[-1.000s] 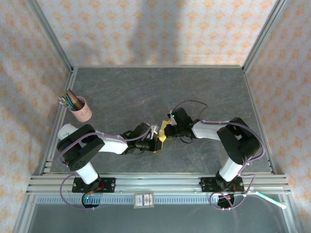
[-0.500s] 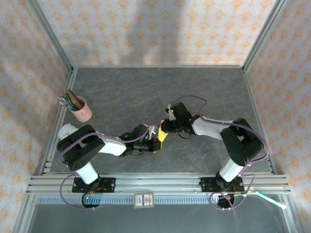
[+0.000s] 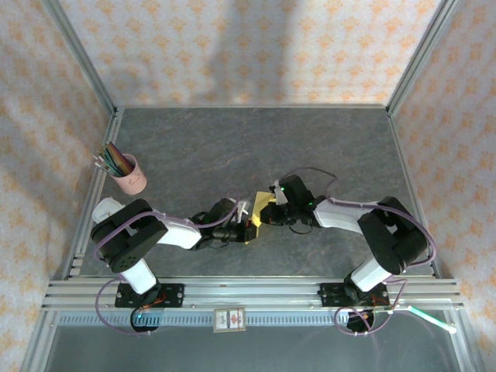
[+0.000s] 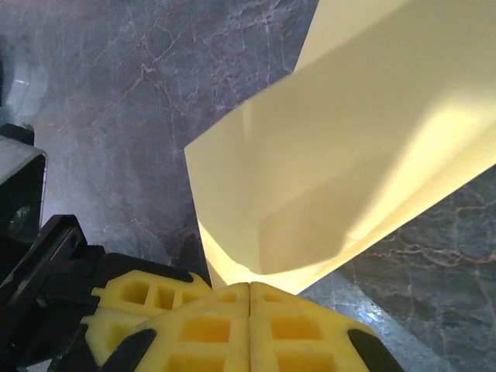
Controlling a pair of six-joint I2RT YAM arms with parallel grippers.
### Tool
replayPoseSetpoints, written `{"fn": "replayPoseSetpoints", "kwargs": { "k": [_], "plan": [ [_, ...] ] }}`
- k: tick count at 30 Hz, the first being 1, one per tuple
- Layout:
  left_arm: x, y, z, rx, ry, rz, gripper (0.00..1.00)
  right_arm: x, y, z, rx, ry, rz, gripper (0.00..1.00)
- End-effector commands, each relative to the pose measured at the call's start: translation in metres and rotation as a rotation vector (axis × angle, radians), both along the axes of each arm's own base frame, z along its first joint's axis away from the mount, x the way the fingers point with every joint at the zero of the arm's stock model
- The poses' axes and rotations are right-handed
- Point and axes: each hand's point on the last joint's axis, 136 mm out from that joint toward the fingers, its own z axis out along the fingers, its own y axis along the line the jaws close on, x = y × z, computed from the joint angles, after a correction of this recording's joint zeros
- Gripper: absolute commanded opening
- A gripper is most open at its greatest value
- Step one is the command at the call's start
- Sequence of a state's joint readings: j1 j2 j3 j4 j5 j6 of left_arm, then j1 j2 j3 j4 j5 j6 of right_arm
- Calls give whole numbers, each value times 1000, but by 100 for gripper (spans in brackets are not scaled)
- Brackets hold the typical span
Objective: Fold a paper plane with a square sheet of paper (pick it up from the middle)
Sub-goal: Fold the wing for the fifth time at the center of the table.
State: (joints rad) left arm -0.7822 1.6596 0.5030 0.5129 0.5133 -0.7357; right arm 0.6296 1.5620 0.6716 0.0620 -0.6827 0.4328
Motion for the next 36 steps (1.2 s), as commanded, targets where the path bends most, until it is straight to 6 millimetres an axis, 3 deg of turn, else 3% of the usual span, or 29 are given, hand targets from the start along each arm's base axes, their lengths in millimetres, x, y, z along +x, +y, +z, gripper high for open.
{"fn": "replayPoseSetpoints", "kwargs": {
  "k": [1, 6, 15, 27, 36],
  "plan": [
    [-16, 26, -38, 129, 110, 21, 5, 5, 10, 14, 73, -22, 3, 7],
    [-15, 25, -38, 133, 107, 19, 5, 11, 18, 17, 98, -19, 11, 7],
    [-15, 26, -38, 139, 105, 15, 5, 14, 22, 2, 82, 10, 16, 7],
    [-17, 30, -40, 153, 109, 20, 5, 22, 3, -27, -63, 24, -28, 5],
    [-18, 30, -39, 142, 118, 19, 5, 32, -11, -36, -112, 14, -47, 5]
  ]
}}
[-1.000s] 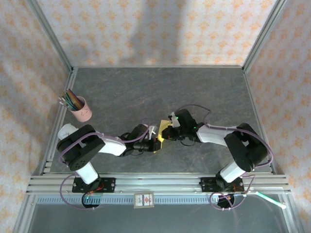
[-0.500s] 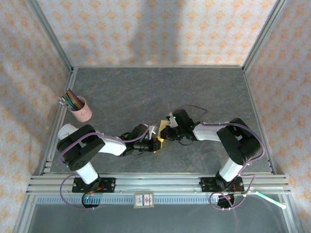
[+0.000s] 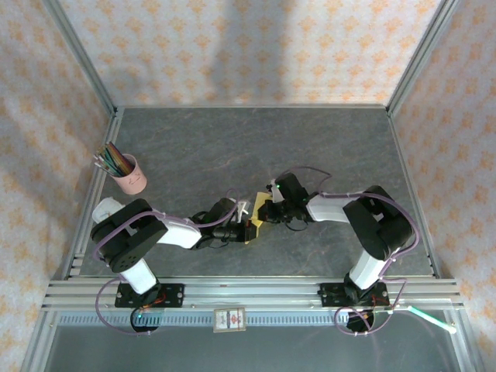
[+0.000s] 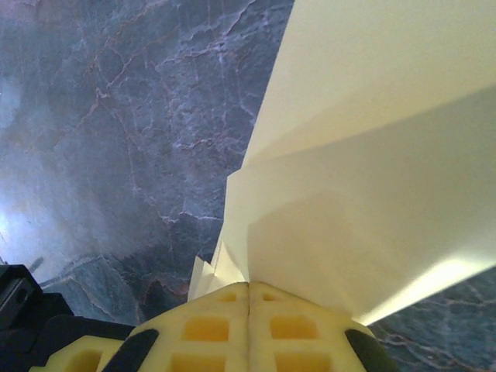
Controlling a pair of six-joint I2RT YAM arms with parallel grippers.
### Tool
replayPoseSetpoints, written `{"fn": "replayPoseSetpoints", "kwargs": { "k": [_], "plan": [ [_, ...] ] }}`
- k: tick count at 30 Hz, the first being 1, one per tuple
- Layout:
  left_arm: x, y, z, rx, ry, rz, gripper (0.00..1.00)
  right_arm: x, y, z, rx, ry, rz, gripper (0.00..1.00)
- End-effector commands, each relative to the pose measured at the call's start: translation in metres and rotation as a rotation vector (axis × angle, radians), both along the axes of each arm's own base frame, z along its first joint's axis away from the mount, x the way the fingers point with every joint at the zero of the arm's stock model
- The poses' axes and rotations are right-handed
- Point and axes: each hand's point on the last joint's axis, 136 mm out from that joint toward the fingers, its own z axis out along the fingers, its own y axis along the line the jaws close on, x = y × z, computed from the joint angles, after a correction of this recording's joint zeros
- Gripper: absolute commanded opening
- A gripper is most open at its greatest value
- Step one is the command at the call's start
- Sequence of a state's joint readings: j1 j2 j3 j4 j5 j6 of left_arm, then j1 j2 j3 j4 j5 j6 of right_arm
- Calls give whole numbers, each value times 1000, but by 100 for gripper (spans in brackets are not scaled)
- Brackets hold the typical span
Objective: Fold a paper plane with a square sheet of paper (pick it up from the middle)
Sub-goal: Fold the wing for the fifth time at the center of the table.
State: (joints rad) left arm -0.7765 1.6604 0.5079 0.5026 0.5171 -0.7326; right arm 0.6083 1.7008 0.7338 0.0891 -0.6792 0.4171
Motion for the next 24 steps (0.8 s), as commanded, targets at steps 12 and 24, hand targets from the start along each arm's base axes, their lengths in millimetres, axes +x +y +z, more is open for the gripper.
{"fn": "replayPoseSetpoints", "kwargs": {
  "k": [12, 24],
  "plan": [
    [-25, 34, -48, 160, 135, 8, 3, 37, -25, -7, -68, -33, -58, 5],
    [-26, 36, -47, 165, 130, 7, 3, 60, -39, -12, -80, -30, -102, 4]
  ]
}}
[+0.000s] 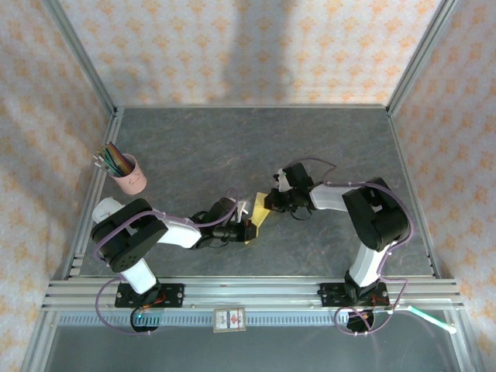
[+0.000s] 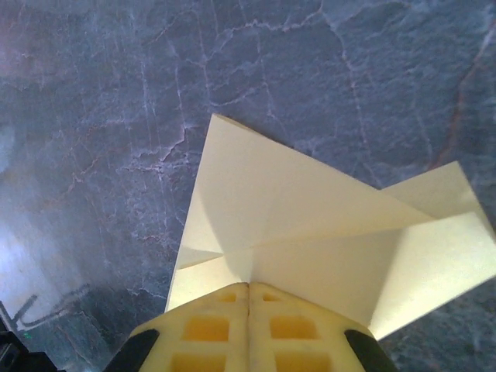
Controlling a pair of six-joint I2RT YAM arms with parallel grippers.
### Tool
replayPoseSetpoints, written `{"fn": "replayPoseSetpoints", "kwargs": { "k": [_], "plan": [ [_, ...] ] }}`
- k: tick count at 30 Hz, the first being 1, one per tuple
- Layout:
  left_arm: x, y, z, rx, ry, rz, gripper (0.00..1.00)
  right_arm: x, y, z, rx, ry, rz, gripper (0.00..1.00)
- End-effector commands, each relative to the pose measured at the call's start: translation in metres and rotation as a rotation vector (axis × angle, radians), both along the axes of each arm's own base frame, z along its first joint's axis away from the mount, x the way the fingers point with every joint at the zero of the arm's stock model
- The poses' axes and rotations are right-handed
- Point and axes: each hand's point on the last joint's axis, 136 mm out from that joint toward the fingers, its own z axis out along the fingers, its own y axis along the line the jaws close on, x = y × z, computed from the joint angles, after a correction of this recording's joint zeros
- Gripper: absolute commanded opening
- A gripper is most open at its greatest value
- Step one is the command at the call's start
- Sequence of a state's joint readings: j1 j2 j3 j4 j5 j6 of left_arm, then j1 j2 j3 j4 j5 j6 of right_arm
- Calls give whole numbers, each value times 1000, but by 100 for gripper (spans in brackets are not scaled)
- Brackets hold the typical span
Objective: Fold a paper plane with a square sheet of paper (pick it up from the middle)
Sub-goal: Fold the wing for the fifth time at the center of the table.
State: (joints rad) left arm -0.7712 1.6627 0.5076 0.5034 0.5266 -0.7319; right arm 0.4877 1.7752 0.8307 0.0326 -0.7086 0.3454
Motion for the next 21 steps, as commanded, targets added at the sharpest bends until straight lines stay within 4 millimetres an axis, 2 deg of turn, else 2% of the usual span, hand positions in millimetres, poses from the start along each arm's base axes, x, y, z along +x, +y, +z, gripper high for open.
{"fn": "replayPoseSetpoints", "kwargs": {
  "k": [1, 8, 11, 13, 17, 21],
  "plan": [
    [-26, 35, -46, 167, 125, 7, 3, 20, -20, -12, -75, -22, -58, 5],
    [-24, 32, -43, 157, 121, 8, 3, 38, -36, -15, -74, -28, -104, 5],
    [-22, 31, -41, 149, 116, 10, 3, 49, -47, -10, -64, -41, -137, 5],
    [-21, 29, -39, 144, 113, 9, 3, 57, -53, -2, -56, -56, -154, 5],
    [-17, 25, -34, 134, 106, 9, 3, 65, -55, 24, -29, -112, -159, 6],
    [-15, 22, -32, 125, 105, 8, 3, 52, -46, 49, 9, -173, -134, 8]
  ]
}}
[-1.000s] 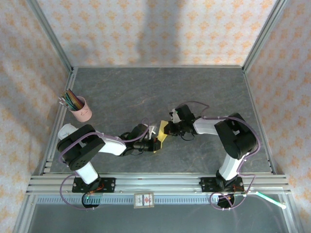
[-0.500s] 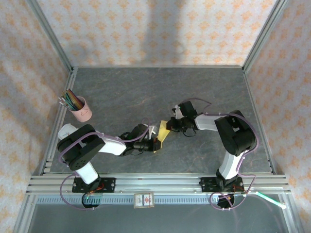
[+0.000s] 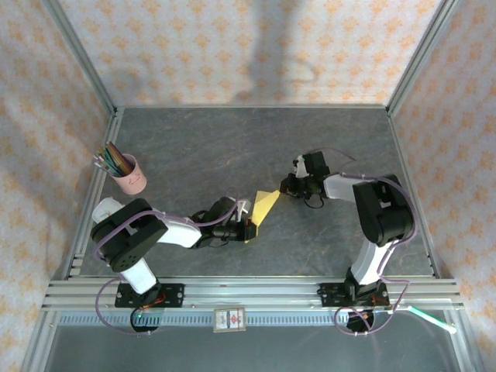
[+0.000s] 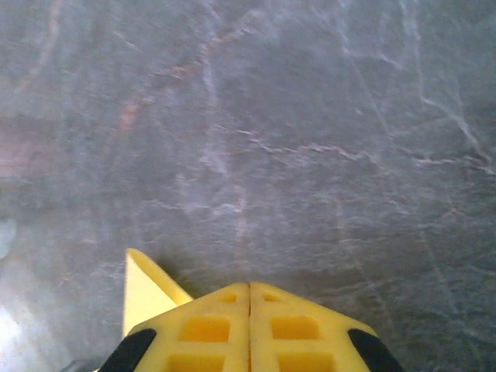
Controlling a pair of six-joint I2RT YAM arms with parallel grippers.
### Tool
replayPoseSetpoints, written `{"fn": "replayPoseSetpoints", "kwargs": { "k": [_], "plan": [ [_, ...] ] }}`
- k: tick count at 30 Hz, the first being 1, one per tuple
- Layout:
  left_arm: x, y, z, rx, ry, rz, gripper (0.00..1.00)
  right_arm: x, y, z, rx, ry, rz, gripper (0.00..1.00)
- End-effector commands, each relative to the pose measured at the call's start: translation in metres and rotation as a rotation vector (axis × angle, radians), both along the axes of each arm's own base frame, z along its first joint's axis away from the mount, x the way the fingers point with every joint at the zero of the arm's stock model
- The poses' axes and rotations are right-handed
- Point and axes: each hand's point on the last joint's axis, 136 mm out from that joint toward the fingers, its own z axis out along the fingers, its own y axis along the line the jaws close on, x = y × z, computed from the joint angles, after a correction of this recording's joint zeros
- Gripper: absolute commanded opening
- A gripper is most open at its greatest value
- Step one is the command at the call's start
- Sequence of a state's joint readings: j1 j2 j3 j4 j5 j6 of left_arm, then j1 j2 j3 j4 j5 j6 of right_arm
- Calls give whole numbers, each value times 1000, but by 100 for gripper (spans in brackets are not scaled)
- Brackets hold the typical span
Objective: Fold a paper plane with a square sheet of paper (pick it up from the middle)
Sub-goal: Fold the wing for the fifth time at the center of the table.
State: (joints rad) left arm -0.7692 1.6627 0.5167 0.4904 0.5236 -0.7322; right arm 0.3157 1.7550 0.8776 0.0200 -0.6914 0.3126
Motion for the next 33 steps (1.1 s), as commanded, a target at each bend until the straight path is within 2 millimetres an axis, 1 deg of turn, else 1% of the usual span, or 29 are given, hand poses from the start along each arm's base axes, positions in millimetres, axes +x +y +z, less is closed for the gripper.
{"fn": "replayPoseSetpoints", "kwargs": {
  "k": [1, 3, 6, 8, 10, 11, 13, 15, 17, 18, 19, 20, 21, 23, 24, 26, 28, 29, 33],
  "plan": [
    [-17, 21, -32, 118, 104, 4, 3, -9, 10, 32, 2, -103, 36, 8],
    [-16, 21, -32, 119, 104, 3, 3, -21, 19, 35, 1, -115, 64, 8],
    [-16, 21, -32, 120, 104, 2, 3, -39, 33, 35, 10, -116, 99, 9],
    [-16, 21, -33, 121, 106, 2, 3, -48, 41, 35, 20, -122, 118, 9],
    [-16, 21, -32, 122, 105, 3, 3, -51, 42, 34, 1, -130, 106, 9],
    [-16, 21, -32, 123, 103, 3, 3, -49, 36, 32, -30, -136, 75, 10],
    [-16, 21, -33, 124, 105, 3, 3, -41, 17, 32, -122, -161, -15, 10],
    [-16, 22, -33, 125, 106, 2, 3, -29, -13, 38, -231, -197, -139, 12],
    [-17, 22, -32, 125, 103, 3, 3, -20, -39, 47, -302, -229, -243, 14],
    [-17, 23, -32, 127, 102, 4, 3, -18, -46, 52, -325, -250, -265, 14],
    [-16, 23, -32, 129, 100, 5, 3, -17, -46, 61, -320, -280, -266, 14],
    [-16, 23, -31, 129, 99, 7, 3, -19, -38, 67, -283, -304, -232, 14],
    [-16, 24, -31, 130, 98, 8, 3, -25, -25, 72, -229, -310, -178, 14],
    [-16, 23, -32, 130, 99, 7, 3, -40, 12, 78, -108, -314, -34, 15],
    [-16, 23, -32, 130, 99, 6, 3, -47, 26, 77, -69, -301, 17, 15],
    [-16, 23, -33, 131, 102, 5, 3, -60, 55, 68, -1, -253, 116, 14],
    [-17, 23, -33, 132, 103, 3, 3, -66, 72, 57, 35, -209, 159, 14],
    [-16, 23, -33, 131, 102, 3, 3, -66, 76, 51, 52, -186, 170, 13],
    [-16, 22, -33, 132, 101, 4, 3, -68, 85, 33, 82, -133, 189, 11]
  ]
}}
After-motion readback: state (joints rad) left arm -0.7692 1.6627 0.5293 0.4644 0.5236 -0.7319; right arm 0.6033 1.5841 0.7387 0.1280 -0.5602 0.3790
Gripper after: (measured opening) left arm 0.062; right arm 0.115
